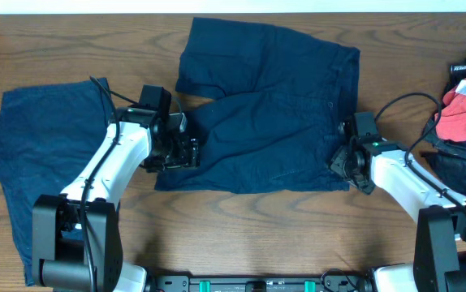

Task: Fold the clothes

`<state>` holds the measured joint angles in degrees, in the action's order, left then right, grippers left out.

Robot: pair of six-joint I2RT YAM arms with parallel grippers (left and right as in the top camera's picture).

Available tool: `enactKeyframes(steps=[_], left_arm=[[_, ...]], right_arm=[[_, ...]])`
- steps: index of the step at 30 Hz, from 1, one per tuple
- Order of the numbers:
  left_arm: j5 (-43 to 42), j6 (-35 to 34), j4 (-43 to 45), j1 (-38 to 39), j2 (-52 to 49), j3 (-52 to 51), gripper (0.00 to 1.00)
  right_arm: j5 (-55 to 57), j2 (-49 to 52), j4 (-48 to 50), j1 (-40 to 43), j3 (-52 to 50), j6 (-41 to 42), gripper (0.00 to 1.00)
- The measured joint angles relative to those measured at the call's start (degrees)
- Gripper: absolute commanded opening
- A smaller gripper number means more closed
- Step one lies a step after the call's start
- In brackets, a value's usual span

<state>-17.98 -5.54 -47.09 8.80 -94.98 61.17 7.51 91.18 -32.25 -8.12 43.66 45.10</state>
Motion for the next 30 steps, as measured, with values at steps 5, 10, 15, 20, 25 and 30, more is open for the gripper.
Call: enactKeyframes(steps=[5, 10, 15, 20, 25, 30], left_arm=[[0.3, -0.2, 1.5, 0.0, 0.0, -1.8, 0.36], [0.3, -0.2, 3.1, 0.0, 0.0, -2.4, 0.29], [0.4, 0.2, 4.7, 0.0, 0.0, -2.5, 0.56], [0.3, -0.2, 3.6, 0.0, 0.0, -2.6, 0.59], [1.4, -0.4, -0.5, -0.6, 0.0, -2.7, 0.60], [1.9, -1.0, -2.2, -3.1, 2.3, -3.0, 0.72]], right_arm=[[0.1, -0.4, 1.6, 0.0, -0.7, 0.8, 0.09], [0.6, -0.4, 2.4, 0.0, -1.0, 1.4, 0.01], [0.9, -0.4, 2.6, 0.0, -1.0, 1.4, 0.03], [1.3, -0.4, 2.6, 0.0, -1.0, 1.6, 0.36], [1.4, -0.4, 2.6, 0.0, -1.1, 1.7, 0.40], [1.4, -0.4, 2.5, 0.0, -1.1, 1.1, 0.41]])
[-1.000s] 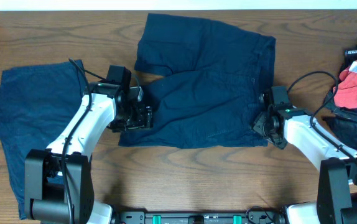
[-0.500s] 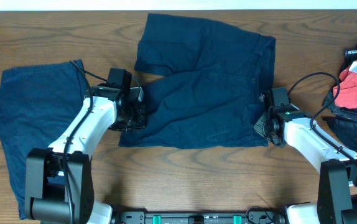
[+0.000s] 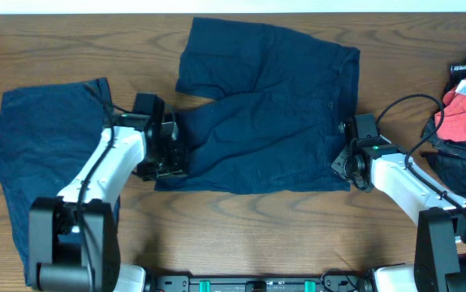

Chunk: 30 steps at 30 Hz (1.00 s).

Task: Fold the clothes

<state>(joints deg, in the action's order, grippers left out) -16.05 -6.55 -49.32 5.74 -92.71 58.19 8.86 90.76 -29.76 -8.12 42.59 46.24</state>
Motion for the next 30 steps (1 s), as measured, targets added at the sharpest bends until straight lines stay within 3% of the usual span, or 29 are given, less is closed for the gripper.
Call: enactKeyframes(steps=[4, 9, 23, 30], left_arm=[[0.0, -0.9, -1.7, -0.7, 7.3, -0.4, 0.80], [-0.1, -1.3, -5.8, -0.7, 13.7, -0.4, 0.80], [-0.7, -4.2, 0.5, -0.7, 13.5, -11.1, 0.84], [-2.3, -5.5, 1.0, -0.7, 13.5, -11.3, 0.86]], right_arm=[[0.0, 0.0, -0.3, 0.0, 0.0, -0.2, 0.42], [0.1, 0.0, -0.6, 0.0, 0.0, -0.4, 0.45], [0.5, 0.0, -1.0, 0.0, 0.0, -0.9, 0.52], [0.8, 0.0, -1.1, 0.0, 0.0, -1.5, 0.61]])
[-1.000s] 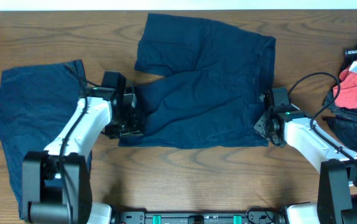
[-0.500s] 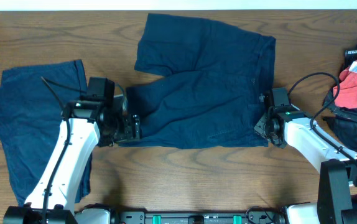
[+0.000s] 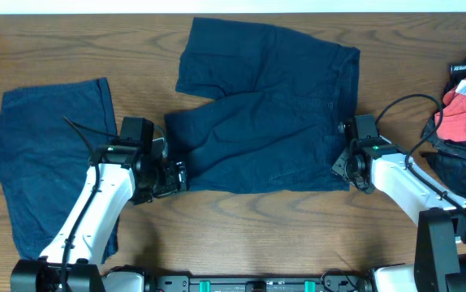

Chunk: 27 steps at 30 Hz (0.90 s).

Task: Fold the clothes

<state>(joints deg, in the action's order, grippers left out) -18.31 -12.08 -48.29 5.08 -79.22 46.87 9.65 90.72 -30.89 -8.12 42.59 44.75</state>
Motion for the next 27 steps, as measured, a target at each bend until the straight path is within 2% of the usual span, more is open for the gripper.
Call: enactKeyframes(steps=[8, 17, 18, 19, 21, 26, 27], left_arm=[[-1.6, -1.3, 1.0, 0.0, 0.0, -4.6, 0.88], [-2.1, -4.2, 10.5, 0.0, -0.1, -5.3, 0.93], [-2.1, -4.5, 11.2, 0.0, -0.1, -5.3, 0.87], [-2.1, -4.9, 11.5, 0.0, -0.1, -5.3, 0.76], [-2.1, -5.4, 11.6, 0.0, -0.1, -5.3, 0.67], [-0.7, -5.8, 12.0, 0.0, -0.1, -5.3, 0.66], [-0.3, -5.9, 12.2, 0.0, -0.1, -5.3, 0.64]], right_arm=[[0.1, 0.0, -0.1, 0.0, 0.0, -0.2, 0.63], [0.0, 0.0, -0.2, 0.0, 0.0, -0.2, 0.66], [0.1, 0.0, -0.2, 0.0, 0.0, -0.2, 0.66], [0.1, 0.0, -0.3, 0.0, 0.0, -0.2, 0.66], [0.0, 0.0, -0.3, 0.0, 0.0, -0.2, 0.65], [0.0, 0.0, -0.3, 0.0, 0.0, -0.2, 0.62], [-0.1, 0.0, -0.3, 0.0, 0.0, -0.2, 0.57]])
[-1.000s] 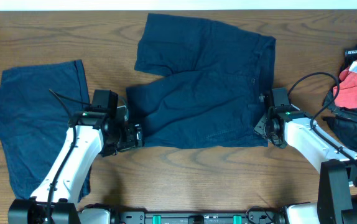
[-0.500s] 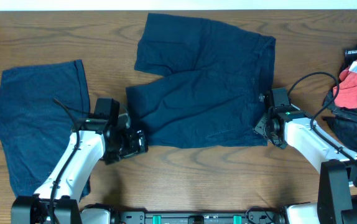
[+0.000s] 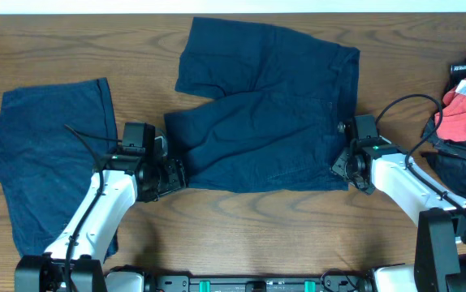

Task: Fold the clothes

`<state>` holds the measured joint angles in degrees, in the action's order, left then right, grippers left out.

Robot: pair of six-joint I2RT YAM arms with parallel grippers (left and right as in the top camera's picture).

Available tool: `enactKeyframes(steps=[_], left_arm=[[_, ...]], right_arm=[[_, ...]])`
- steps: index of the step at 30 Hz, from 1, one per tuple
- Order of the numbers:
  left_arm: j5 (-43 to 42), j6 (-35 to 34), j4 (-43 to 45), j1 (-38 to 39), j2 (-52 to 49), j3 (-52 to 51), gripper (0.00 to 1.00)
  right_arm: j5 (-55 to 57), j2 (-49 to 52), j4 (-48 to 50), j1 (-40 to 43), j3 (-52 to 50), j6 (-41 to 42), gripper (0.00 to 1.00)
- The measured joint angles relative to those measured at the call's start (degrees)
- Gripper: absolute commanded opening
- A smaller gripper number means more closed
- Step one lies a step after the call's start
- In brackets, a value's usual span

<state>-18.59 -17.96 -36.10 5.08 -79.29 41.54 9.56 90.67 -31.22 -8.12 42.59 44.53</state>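
Dark navy shorts lie flat in the middle of the table, one leg toward the back and the other leg toward the front, waistband at the right. My left gripper is at the front leg's lower left hem corner and looks shut on the cloth. At the waistband's lower right corner, my right gripper looks shut on the edge there. The fingertips are partly hidden by the gripper bodies.
A navy garment lies spread at the left of the wooden table, beside the left arm. A red garment and a black one are piled at the right edge, behind the right arm's cable.
The left gripper has shifted very slightly at the hem corner. The shorts and the right gripper have not visibly moved.
The left gripper was on the front leg's rumpled left edge, higher up. It then stood further left and lower beside that edge. By 0.9 s ago it was at the lower left hem corner, with the edge lying straighter. The right gripper stayed at the waistband corner throughout.
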Motion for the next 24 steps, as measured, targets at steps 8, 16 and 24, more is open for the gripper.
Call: enactKeyframes(steps=[8, 16, 24], left_arm=[[2.3, -0.2, 2.1, 0.0, 0.0, 0.0, 0.25], [2.4, -0.3, 2.8, 0.0, 0.0, 0.0, 0.06], [2.0, 0.1, 3.0, 0.0, 0.0, 0.0, 0.24]], right_arm=[[-0.7, 0.0, 0.7, 0.0, 0.0, -1.1, 0.01], [-0.5, 0.0, 1.1, 0.0, 0.0, -2.1, 0.01], [-0.5, 0.0, 1.1, 0.0, 0.0, -3.5, 0.01]])
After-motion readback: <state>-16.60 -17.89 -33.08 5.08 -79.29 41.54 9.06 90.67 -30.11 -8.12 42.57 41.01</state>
